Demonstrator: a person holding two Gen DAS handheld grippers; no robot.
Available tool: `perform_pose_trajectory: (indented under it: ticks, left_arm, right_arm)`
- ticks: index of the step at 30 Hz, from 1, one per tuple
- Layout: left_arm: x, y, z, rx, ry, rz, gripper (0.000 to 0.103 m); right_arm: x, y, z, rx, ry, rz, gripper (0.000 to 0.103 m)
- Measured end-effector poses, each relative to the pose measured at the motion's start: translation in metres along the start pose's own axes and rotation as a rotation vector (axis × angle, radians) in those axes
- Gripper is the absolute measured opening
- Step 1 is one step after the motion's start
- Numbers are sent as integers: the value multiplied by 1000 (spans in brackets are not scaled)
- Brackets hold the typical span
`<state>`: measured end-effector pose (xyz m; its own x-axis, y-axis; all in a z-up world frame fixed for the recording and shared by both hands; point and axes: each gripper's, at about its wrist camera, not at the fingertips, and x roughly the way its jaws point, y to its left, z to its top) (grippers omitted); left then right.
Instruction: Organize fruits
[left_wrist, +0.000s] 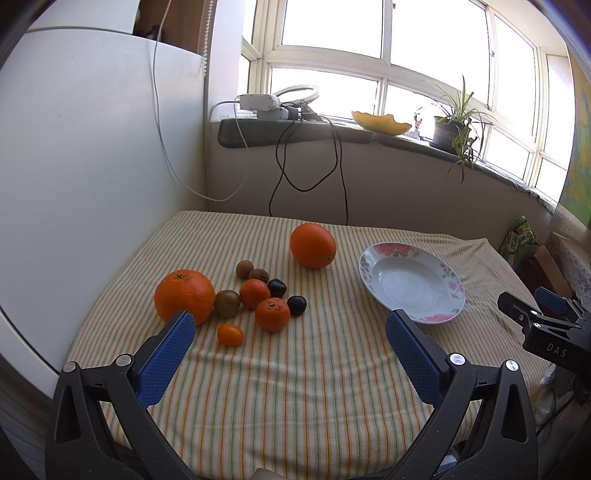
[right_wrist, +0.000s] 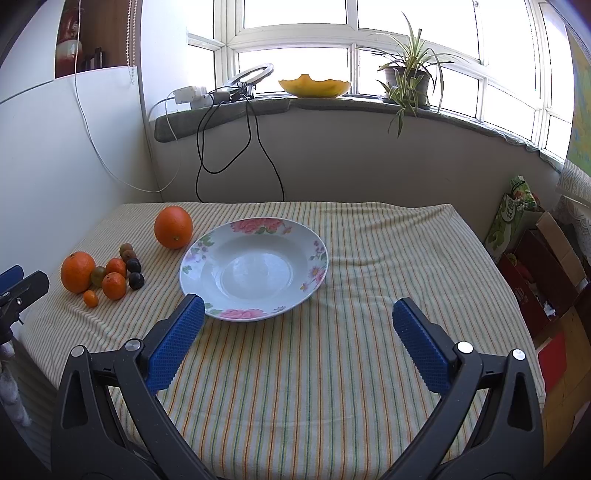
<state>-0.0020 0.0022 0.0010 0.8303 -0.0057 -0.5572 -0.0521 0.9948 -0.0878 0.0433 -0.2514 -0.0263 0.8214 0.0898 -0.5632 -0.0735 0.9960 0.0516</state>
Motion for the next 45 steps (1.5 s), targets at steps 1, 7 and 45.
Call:
perform_pose_trajectory:
  ticks: [1, 7, 45]
  left_arm:
    - [0, 0, 0, 0, 0, 0, 102]
    - [0, 0, 0, -1, 0, -1, 102]
    - [7, 19, -3, -38, 1, 25, 102]
  right_arm:
    - [-1, 0, 0, 1, -1, 1, 103]
    - [0, 0, 0, 1, 2, 2, 103]
    - [12, 11, 1, -8, 37, 44, 103]
